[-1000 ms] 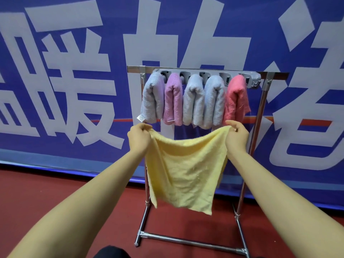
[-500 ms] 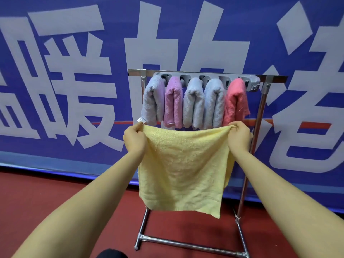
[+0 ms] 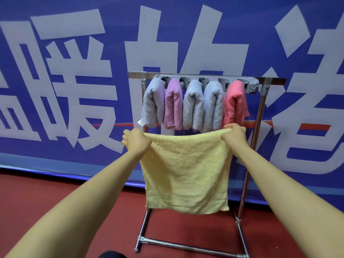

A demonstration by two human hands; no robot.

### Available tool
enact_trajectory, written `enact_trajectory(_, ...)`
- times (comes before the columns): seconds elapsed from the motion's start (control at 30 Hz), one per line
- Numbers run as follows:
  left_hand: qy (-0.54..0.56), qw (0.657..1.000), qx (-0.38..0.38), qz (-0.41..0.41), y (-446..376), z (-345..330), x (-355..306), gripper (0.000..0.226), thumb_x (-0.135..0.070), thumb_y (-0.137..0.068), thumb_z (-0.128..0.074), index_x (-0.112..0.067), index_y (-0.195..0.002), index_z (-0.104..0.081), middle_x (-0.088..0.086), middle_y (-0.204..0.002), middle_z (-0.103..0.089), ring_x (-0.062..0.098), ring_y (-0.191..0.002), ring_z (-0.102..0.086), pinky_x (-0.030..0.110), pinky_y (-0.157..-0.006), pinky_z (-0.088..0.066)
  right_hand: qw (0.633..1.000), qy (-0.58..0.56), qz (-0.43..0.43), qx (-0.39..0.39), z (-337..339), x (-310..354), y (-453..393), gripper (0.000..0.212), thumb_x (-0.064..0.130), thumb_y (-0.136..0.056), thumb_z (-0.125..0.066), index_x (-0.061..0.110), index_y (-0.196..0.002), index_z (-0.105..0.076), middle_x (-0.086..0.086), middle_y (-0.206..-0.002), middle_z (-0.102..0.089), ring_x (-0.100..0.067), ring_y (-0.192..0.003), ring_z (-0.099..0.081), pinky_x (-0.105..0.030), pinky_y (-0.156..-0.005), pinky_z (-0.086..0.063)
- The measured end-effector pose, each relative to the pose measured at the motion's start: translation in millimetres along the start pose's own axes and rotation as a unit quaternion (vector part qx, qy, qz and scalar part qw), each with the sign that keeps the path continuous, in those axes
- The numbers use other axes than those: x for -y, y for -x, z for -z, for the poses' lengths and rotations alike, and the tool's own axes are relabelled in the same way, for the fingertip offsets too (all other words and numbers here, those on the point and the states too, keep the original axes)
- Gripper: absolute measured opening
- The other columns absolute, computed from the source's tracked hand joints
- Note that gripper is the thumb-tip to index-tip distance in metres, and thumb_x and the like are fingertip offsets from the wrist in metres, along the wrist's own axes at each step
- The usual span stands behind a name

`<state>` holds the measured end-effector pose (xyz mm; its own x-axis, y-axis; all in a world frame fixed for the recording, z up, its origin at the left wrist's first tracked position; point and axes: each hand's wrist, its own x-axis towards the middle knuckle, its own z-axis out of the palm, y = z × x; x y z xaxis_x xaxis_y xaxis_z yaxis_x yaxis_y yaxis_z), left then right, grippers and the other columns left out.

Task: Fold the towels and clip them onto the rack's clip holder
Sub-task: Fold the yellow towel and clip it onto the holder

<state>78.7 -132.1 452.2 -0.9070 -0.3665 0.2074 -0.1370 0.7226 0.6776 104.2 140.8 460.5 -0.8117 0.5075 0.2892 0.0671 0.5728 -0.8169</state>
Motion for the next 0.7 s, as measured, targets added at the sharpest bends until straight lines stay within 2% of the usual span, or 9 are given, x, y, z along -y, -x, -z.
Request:
enact_trajectory(0.07,-0.029,0.999,0.016,-0.011,1,0,-1,0.004,0.001,-0.084,-0.049,-0.002,-0.087,-0.050,0.021,-0.123,-0.037,0.036,-0.110,-0.039,0.041,-0.102,-0.036,0.995,0.098,0.016,0.028,1,3,2,0.045,0.000,-0.081,-0.049,0.006,-0.125,-0.050,-0.018,-0.133,-0.027,-0.035,-0.118,-0.037,-0.029,-0.101,-0.034)
enact_trajectory(0.13,-0.058,0.998,0.012,-0.032,1,1,-2,0.005,0.002,-0.085,-0.050,-0.002,-0.089,-0.051,0.020,-0.123,-0.036,0.035,-0.110,-0.039,0.040,-0.101,-0.037,0.985,0.166,0.033,0.032,2,5,4,0.040,-0.001,-0.083,-0.049,0.002,-0.122,-0.049,-0.020,-0.132,-0.025,-0.036,-0.117,-0.034,-0.030,-0.099,-0.034)
enact_trajectory(0.23,-0.109,0.990,-0.006,-0.089,-3,5,-2,0.010,0.003,-0.090,-0.045,-0.001,-0.092,-0.054,0.021,-0.120,-0.041,0.036,-0.108,-0.041,0.040,-0.094,-0.038,0.973,0.220,0.070,-0.002,5,3,2,0.028,-0.002,-0.082,-0.049,-0.004,-0.109,-0.057,-0.023,-0.122,-0.033,-0.038,-0.109,-0.038,-0.034,-0.096,-0.037)
enact_trajectory(0.33,-0.162,0.978,-0.012,-0.131,-6,8,-4,0.019,0.006,-0.090,-0.041,0.002,-0.101,-0.057,0.021,-0.122,-0.041,0.036,-0.112,-0.039,0.040,-0.082,-0.042,0.966,0.243,0.085,-0.011,7,2,-2,0.028,-0.005,-0.083,-0.042,-0.005,-0.099,-0.064,-0.024,-0.114,-0.040,-0.039,-0.104,-0.043,-0.033,-0.087,-0.039)
enact_trajectory(0.43,-0.228,0.961,-0.049,-0.146,-9,11,-8,0.011,0.006,-0.085,-0.049,-0.003,-0.088,-0.056,0.017,-0.126,-0.038,0.035,-0.116,-0.035,0.042,-0.092,-0.038,0.956,0.275,0.097,-0.021,7,4,-4,0.029,-0.006,-0.086,-0.038,-0.004,-0.103,-0.062,-0.021,-0.120,-0.037,-0.035,-0.109,-0.039,-0.033,-0.085,-0.036)
enact_trajectory(0.5,-0.263,0.945,-0.068,-0.182,-14,12,-9,0.011,0.001,-0.086,-0.051,-0.004,-0.090,-0.060,0.015,-0.123,-0.042,0.033,-0.113,-0.038,0.039,-0.094,-0.037,0.948,0.294,0.118,-0.036,7,4,-4,0.028,-0.006,-0.086,-0.039,-0.001,-0.101,-0.061,-0.018,-0.124,-0.035,-0.034,-0.114,-0.034,-0.041,-0.098,-0.033)
enact_trajectory(0.57,-0.280,0.935,-0.067,-0.207,-18,16,-11,0.015,-0.001,-0.088,-0.050,-0.001,-0.096,-0.063,0.016,-0.117,-0.046,0.032,-0.106,-0.044,0.036,-0.089,-0.039,0.938,0.311,0.146,-0.057,11,5,-4,0.028,-0.005,-0.086,-0.038,0.004,-0.099,-0.062,-0.015,-0.124,-0.036,-0.033,-0.116,-0.032,-0.046,-0.104,-0.025)
enact_trajectory(0.7,-0.244,0.940,-0.074,-0.226,-23,27,-20,0.015,0.006,-0.087,-0.049,0.001,-0.099,-0.057,0.021,-0.108,-0.051,0.035,-0.092,-0.053,0.035,-0.071,-0.041,0.898,0.362,0.209,-0.138,21,11,-5,0.029,0.002,-0.089,-0.040,0.005,-0.103,-0.065,-0.015,-0.112,-0.048,-0.035,-0.105,-0.040,-0.044,-0.091,-0.028)
